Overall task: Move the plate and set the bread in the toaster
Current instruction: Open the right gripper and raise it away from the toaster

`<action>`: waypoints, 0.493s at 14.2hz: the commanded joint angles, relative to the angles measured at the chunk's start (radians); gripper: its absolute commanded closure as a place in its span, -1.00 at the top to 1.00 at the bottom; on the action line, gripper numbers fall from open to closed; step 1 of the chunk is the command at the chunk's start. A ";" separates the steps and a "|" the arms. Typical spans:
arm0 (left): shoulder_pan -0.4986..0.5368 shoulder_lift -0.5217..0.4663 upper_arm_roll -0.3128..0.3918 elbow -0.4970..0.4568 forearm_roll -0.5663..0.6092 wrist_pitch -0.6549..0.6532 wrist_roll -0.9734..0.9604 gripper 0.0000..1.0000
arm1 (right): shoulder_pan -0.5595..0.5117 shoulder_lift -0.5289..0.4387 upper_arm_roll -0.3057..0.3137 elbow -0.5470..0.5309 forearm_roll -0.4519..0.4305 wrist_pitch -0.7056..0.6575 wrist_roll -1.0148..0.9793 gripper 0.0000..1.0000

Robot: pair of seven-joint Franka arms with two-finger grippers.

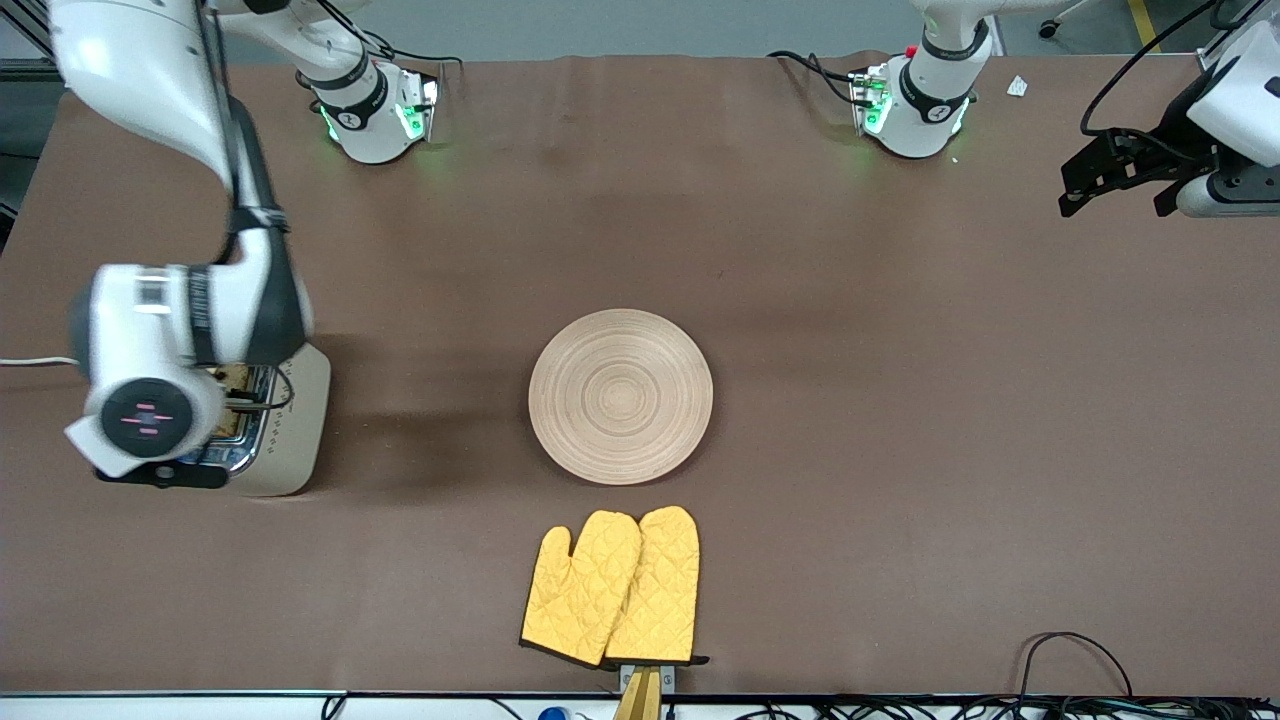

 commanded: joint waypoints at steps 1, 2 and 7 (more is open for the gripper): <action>0.007 0.001 -0.004 0.014 0.004 -0.007 0.009 1.00 | -0.105 -0.179 0.019 -0.085 0.198 0.010 -0.123 1.00; 0.008 0.001 -0.004 0.014 0.004 -0.007 0.009 1.00 | -0.147 -0.225 0.018 -0.113 0.278 0.013 -0.148 1.00; 0.008 0.002 -0.004 0.014 0.004 -0.007 0.009 1.00 | -0.160 -0.476 0.018 -0.254 0.327 0.052 -0.151 1.00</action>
